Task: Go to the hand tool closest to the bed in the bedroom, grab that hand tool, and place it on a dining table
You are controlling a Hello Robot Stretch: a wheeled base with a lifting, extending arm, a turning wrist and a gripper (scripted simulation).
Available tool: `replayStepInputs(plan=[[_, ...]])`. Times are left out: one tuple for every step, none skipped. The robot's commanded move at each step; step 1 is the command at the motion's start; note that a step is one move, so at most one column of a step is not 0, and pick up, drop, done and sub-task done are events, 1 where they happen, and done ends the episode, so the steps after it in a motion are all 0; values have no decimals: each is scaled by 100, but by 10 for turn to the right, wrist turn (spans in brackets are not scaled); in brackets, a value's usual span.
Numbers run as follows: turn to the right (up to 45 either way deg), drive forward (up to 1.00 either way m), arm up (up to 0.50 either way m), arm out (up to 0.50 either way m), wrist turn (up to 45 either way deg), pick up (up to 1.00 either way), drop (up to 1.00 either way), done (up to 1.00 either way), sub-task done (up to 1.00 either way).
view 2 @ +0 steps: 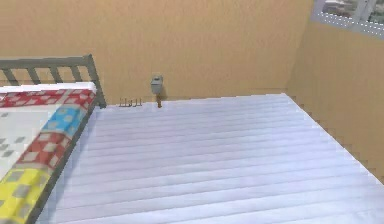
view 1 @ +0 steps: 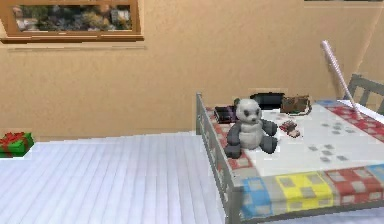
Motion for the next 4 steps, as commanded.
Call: replayStepInputs(plan=[[450, 0, 0, 0, 0, 0, 0, 0, 0], [450, 0, 0, 0, 0, 0, 0, 0, 0], [120, 0, 0, 0, 0, 0, 0, 0, 0], [0, 65, 0, 0, 0, 0, 0, 0, 0]])
